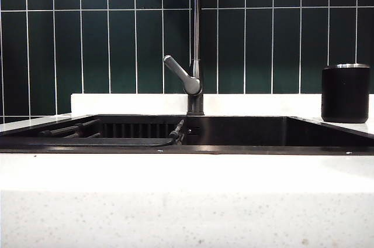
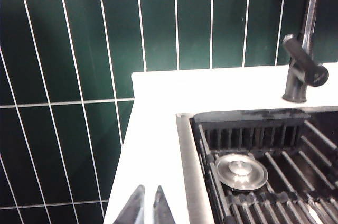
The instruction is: Pick up the mug next to the sink, go to the faucet to get some water, pour the water into the sink, and finally put the mug back to its place.
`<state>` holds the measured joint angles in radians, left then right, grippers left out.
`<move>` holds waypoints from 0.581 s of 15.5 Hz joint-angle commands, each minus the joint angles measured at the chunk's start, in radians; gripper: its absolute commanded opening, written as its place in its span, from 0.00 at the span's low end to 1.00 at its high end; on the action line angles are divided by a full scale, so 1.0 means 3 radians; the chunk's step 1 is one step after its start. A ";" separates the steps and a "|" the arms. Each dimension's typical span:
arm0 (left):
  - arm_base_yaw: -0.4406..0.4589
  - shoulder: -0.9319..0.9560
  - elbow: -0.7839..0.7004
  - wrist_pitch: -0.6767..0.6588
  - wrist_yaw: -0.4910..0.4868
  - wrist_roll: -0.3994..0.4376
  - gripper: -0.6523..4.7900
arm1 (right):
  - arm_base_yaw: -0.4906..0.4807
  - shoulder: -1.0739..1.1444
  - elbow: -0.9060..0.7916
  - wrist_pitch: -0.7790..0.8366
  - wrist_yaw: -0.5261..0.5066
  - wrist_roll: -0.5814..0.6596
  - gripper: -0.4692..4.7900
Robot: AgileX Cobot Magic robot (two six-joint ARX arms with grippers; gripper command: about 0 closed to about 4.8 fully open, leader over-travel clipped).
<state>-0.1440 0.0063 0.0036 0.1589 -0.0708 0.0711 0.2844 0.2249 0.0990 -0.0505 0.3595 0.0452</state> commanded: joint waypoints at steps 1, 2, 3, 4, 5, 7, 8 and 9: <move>0.0001 0.0001 0.0013 0.0025 -0.0011 -0.0001 0.15 | 0.0000 -0.0001 0.0014 0.0058 0.0014 0.0013 0.08; 0.0001 0.0001 0.0013 0.0029 -0.0009 -0.0004 0.15 | 0.0000 -0.0001 0.0014 0.0058 0.0014 0.0013 0.08; 0.0001 0.0001 0.0013 0.0024 0.0018 -0.0043 0.15 | 0.0000 -0.0001 0.0014 0.0058 0.0015 0.0013 0.08; 0.0001 0.0001 0.0013 0.0024 0.0017 -0.0148 0.14 | 0.0000 -0.0001 0.0014 0.0058 0.0014 0.0011 0.08; 0.0001 0.0001 0.0013 0.0024 0.0003 -0.0150 0.11 | 0.0000 -0.0001 0.0014 0.0058 0.0015 0.0011 0.08; 0.0001 0.0001 0.0013 0.0024 -0.0075 -0.0149 0.11 | 0.0000 -0.0001 0.0014 0.0058 0.0014 0.0013 0.08; 0.0001 0.0001 0.0013 0.0024 -0.0089 -0.0150 0.11 | 0.0000 -0.0001 0.0014 0.0058 0.0015 0.0011 0.08; 0.0001 0.0001 0.0013 0.0023 -0.0058 -0.0150 0.11 | 0.0000 -0.0001 0.0014 0.0058 0.0014 0.0013 0.08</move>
<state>-0.1436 0.0067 0.0036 0.1577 -0.0921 0.0284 0.2848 0.2249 0.0990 -0.0505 0.3595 0.0452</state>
